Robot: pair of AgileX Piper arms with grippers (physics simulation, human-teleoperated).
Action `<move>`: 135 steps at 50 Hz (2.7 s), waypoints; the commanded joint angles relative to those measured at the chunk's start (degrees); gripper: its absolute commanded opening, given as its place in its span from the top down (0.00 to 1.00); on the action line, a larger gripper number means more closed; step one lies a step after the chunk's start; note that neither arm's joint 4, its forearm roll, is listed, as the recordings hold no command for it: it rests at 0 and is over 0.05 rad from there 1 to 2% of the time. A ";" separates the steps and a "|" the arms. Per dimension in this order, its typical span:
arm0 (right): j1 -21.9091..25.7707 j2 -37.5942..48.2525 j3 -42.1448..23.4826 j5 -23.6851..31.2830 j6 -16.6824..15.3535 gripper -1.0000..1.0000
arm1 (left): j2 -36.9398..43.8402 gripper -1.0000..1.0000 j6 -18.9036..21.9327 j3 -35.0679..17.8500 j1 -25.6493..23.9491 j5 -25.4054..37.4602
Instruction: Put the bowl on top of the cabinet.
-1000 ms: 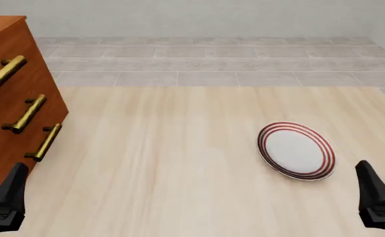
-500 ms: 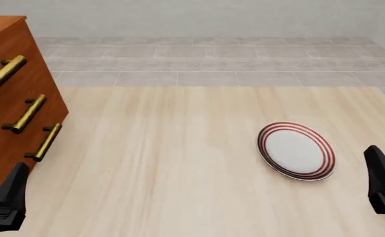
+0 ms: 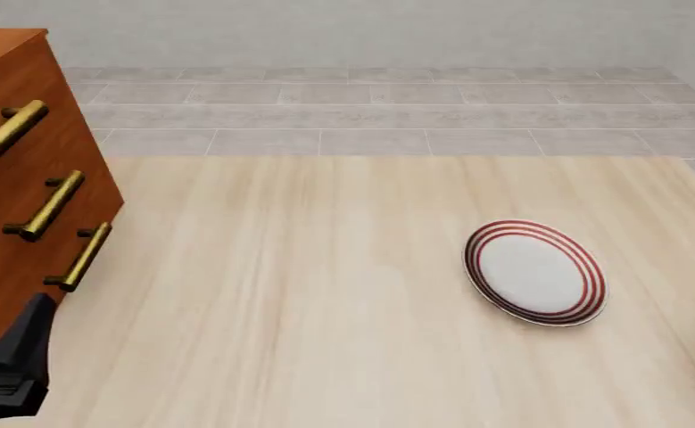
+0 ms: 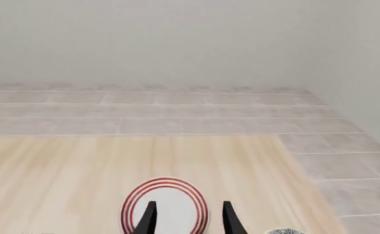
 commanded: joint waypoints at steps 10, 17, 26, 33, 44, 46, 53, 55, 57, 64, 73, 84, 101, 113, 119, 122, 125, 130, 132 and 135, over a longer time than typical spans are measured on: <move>-10.87 -2.07 -12.32 20.54 0.17 0.00 | 0.92 0.00 -0.01 0.04 -0.60 -0.57; -14.63 0.28 -15.45 22.81 -0.45 0.00 | 1.52 0.00 0.17 0.06 -0.83 -0.98; -18.79 2.78 -17.62 24.87 -1.28 0.00 | 1.27 0.00 0.63 0.05 -0.94 -0.58; -24.60 7.23 -19.49 26.17 -2.51 0.00 | 2.18 0.00 0.60 0.07 -1.01 -1.37; -25.36 12.31 -23.03 28.75 1.78 0.00 | 2.99 0.00 0.16 0.08 -0.73 -1.90; -27.48 14.30 -22.84 28.38 0.45 0.00 | 2.90 0.00 0.21 0.08 -0.76 -1.84; -31.23 16.94 -20.36 27.30 -0.75 0.00 | 2.93 0.00 0.27 0.08 -1.20 -1.76; -32.39 17.95 -20.05 27.01 -1.02 0.00 | 2.95 0.00 0.23 0.08 -1.21 -1.77; -33.36 20.30 -19.26 26.94 -1.65 0.00 | 2.84 0.00 0.32 0.08 -1.33 -1.69; -34.49 23.16 -17.97 27.50 -2.75 0.00 | 2.80 0.00 0.74 0.08 -1.87 -1.49; -36.18 24.10 -17.78 27.61 -2.39 0.00 | 2.62 0.00 1.00 0.08 -1.90 -1.26; -40.45 25.76 -17.10 25.56 -4.06 0.00 | 3.07 0.00 0.96 0.08 -2.45 -1.44; -46.06 29.60 -15.68 20.63 -5.17 0.00 | 3.98 0.00 1.20 0.08 -2.44 -2.10; -49.45 32.95 -16.65 16.20 -4.38 0.00 | 4.19 0.00 1.57 0.09 -2.72 -2.26; -50.32 34.70 -16.27 13.84 -5.32 0.00 | 4.33 0.00 1.55 0.09 -2.63 -2.32; -50.59 35.36 -15.85 12.59 -4.97 0.00 | 4.51 0.00 1.63 0.09 -2.59 -2.45; -51.01 36.11 -15.32 11.36 -5.24 0.00 | 4.95 0.00 1.74 0.09 -2.61 -2.77; -51.60 37.13 -14.46 9.63 -5.01 0.00 | 5.47 0.00 1.83 0.04 -2.64 -3.08; -51.75 37.76 -13.84 8.71 -5.11 0.00 | 5.55 0.00 1.88 0.04 -2.63 -3.17; -52.06 38.30 -13.43 7.71 -5.19 0.00 | 5.65 0.00 1.91 0.04 -2.65 -3.22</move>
